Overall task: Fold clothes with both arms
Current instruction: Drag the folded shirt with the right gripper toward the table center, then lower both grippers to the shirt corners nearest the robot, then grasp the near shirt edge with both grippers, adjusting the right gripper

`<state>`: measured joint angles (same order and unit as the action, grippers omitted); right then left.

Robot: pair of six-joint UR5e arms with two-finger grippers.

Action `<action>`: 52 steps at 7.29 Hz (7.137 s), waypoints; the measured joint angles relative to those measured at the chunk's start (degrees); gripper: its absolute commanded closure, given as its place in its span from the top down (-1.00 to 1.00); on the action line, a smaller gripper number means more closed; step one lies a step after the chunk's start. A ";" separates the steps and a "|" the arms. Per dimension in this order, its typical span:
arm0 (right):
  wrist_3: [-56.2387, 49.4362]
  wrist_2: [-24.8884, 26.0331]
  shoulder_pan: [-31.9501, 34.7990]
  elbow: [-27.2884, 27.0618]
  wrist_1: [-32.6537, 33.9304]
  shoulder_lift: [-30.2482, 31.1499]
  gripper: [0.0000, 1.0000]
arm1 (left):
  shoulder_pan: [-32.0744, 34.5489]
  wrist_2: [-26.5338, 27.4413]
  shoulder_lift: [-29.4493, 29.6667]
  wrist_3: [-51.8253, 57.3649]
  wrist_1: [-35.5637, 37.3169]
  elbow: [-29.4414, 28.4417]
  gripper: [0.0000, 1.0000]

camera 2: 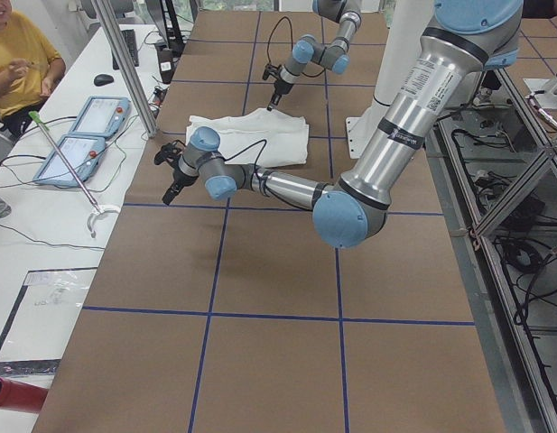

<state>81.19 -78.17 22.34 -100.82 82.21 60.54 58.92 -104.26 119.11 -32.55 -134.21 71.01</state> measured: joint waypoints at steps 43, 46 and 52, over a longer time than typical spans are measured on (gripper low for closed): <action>10.92 1.19 -9.94 -13.97 -5.13 12.23 1.00 | -40.71 11.19 -10.27 -52.30 17.81 35.30 0.50; 11.59 1.17 -10.49 -13.81 -4.99 12.23 1.00 | -40.72 10.95 -9.74 -51.16 17.76 34.67 0.15; 17.08 1.36 -11.89 -13.50 -4.56 11.80 0.70 | -41.16 10.73 -8.38 -51.08 17.63 33.10 -1.00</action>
<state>98.26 -76.81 10.45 -114.32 77.64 72.34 17.76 -93.53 110.73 -83.63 -116.58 104.11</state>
